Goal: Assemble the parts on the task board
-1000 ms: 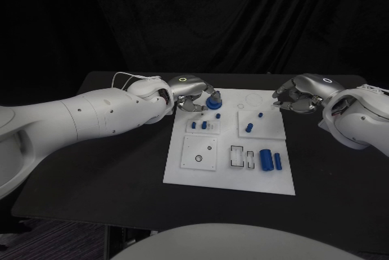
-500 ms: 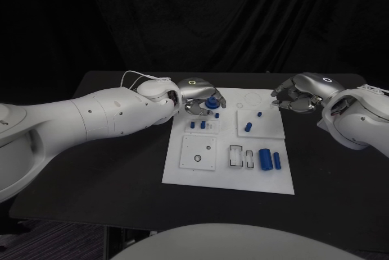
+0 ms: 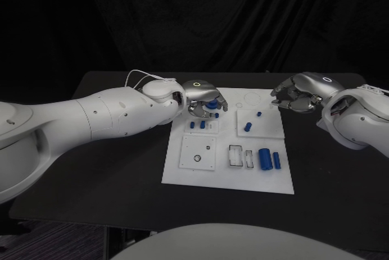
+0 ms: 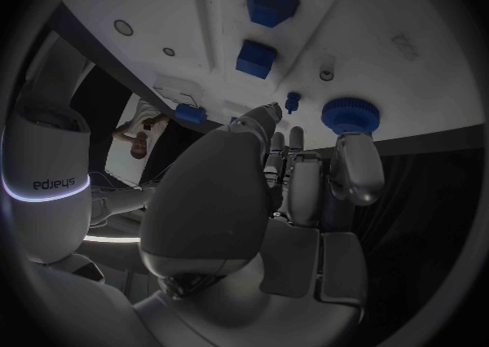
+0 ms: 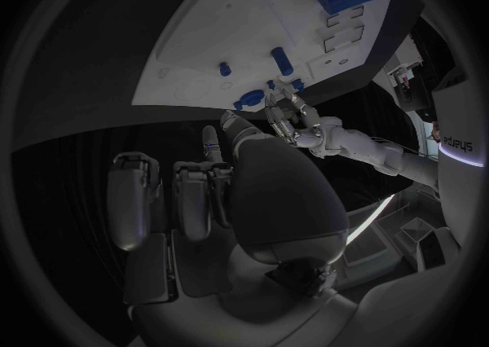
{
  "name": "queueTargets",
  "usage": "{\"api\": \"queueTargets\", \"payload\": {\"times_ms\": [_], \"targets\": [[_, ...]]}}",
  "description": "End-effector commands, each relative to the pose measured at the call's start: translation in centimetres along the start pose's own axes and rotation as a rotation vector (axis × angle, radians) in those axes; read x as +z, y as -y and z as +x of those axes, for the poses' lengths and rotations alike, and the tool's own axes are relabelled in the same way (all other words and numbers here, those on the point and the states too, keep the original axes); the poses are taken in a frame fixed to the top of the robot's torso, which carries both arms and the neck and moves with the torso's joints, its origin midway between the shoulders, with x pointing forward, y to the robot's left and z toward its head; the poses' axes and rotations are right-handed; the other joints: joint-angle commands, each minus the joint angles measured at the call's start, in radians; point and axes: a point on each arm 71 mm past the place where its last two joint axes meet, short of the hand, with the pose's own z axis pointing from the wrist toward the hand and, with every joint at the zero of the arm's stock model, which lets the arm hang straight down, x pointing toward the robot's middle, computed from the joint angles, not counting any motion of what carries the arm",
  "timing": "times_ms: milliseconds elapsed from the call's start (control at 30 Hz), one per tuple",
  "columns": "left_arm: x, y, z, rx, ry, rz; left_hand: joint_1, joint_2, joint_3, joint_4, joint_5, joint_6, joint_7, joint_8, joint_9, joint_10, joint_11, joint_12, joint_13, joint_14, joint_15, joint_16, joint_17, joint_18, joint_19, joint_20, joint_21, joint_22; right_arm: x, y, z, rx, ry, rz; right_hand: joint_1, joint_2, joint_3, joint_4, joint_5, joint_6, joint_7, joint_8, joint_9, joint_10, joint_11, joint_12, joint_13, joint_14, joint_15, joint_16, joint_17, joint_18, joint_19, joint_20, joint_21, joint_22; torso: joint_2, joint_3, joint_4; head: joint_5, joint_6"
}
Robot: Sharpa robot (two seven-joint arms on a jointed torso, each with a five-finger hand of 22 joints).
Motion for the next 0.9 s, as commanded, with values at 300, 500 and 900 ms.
{"api": "queueTargets", "payload": {"times_ms": [300,500,900], "targets": [[0.32,-0.08,0.31,0.032,-0.04,-0.012,-0.007,0.004,-0.005,-0.004,0.001,0.014,0.001,0.002,-0.003,0.0,-0.002,0.006,0.004,0.0,0.004,0.002,0.002,-0.018,0.003,0.003,0.0,0.153,-0.03,-0.11,-0.06,0.003,0.017,-0.005,-0.002,0.011,-0.001,-0.008,0.003,0.011,0.0,-0.002,-0.001,0.054,0.005,0.001,0.199,0.106,0.004,0.003,0.263,0.015,0.039,0.001,0.003,0.223,-0.002,-0.001,0.0009,-0.004,0.0],[0.41,-0.29,0.34,0.034,-0.046,-0.022,-0.004,0.008,0.004,-0.012,0.018,0.044,0.015,0.014,-0.006,-0.005,-0.002,0.007,0.011,0.001,0.004,0.002,0.003,-0.018,0.005,0.003,0.001,0.154,-0.02,-0.12,-0.05,0.009,0.015,-0.004,-0.003,0.011,-0.001,-0.008,0.003,0.012,0.0,-0.002,-0.001,0.054,0.005,0.0,0.198,0.106,0.004,0.003,0.263,0.014,0.039,0.001,0.004,0.223,-0.002,0.0001,0.0016,-0.009,0.0],[0.74,-0.43,0.65,0.028,-0.068,-0.033,-0.01,0.014,0.013,-0.019,0.023,0.09,0.028,0.036,0.002,-0.001,-0.005,0.009,0.016,0.003,0.002,0.004,0.006,-0.018,0.007,0.002,0.002,0.155,0.02,-0.15,-0.04,0.012,0.016,-0.004,-0.003,0.011,-0.001,-0.008,0.003,0.012,0.0,-0.002,-0.001,0.054,0.005,0.0,0.198,0.106,0.004,0.003,0.263,0.014,0.039,0.001,0.004,0.223,-0.002,0.0002,0.0014,-0.017,0.0]]}}
